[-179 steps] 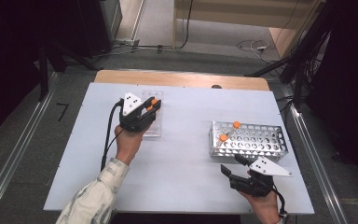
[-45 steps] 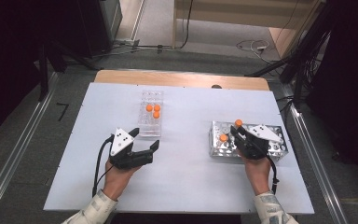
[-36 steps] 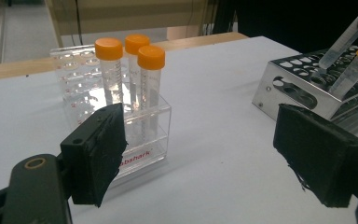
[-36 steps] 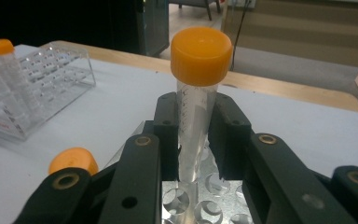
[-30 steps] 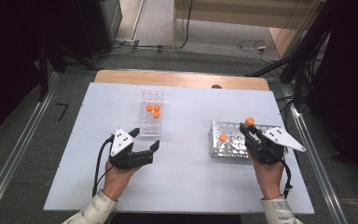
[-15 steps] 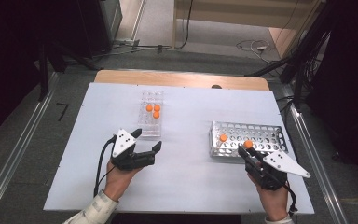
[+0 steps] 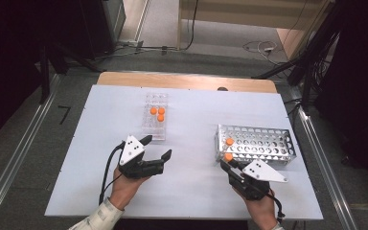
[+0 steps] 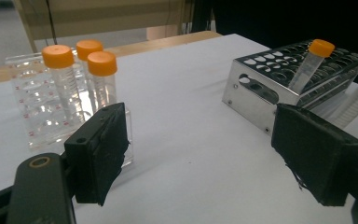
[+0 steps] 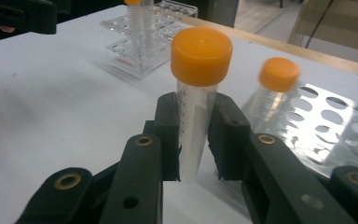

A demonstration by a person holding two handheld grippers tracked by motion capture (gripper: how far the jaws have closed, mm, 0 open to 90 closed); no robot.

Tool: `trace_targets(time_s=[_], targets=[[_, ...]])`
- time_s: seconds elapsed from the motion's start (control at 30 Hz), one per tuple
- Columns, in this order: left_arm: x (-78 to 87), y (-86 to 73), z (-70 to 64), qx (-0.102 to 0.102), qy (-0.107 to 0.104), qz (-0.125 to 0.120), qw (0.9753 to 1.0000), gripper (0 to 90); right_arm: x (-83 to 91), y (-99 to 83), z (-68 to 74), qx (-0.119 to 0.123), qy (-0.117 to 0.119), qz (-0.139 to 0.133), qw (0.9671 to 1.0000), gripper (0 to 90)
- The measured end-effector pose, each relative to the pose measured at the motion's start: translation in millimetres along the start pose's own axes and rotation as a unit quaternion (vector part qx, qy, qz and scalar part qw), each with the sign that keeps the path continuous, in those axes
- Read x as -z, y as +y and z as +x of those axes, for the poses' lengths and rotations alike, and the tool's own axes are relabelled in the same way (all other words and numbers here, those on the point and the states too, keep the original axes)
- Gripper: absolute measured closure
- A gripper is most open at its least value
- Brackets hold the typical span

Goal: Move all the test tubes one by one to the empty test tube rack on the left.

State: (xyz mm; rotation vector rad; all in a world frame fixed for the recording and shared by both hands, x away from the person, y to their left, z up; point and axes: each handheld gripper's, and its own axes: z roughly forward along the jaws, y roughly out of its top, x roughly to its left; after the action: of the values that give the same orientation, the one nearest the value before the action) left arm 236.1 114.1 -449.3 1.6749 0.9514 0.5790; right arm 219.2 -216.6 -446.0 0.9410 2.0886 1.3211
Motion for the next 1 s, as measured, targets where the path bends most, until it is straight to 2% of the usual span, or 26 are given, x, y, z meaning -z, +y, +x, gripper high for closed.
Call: trace_targets(time_s=[0.37,0.73,1.0], targets=[[-2.3,0.7,-12.0,-0.009,-0.03,-0.001,0.9995,19.4,-28.8,7.3,18.9,0.012,0.036,0.01,0.9992,72.0],[-0.9,4.8,-25.7,-0.015,-0.063,-0.017,0.9977,28.1,-50.4,17.7,39.4,0.028,0.064,0.013,0.9975,71.9],[-2.2,6.2,-36.4,-0.031,-0.085,-0.019,0.9957,36.2,-63.6,18.4,53.2,0.038,0.083,0.025,0.9955,71.9]])
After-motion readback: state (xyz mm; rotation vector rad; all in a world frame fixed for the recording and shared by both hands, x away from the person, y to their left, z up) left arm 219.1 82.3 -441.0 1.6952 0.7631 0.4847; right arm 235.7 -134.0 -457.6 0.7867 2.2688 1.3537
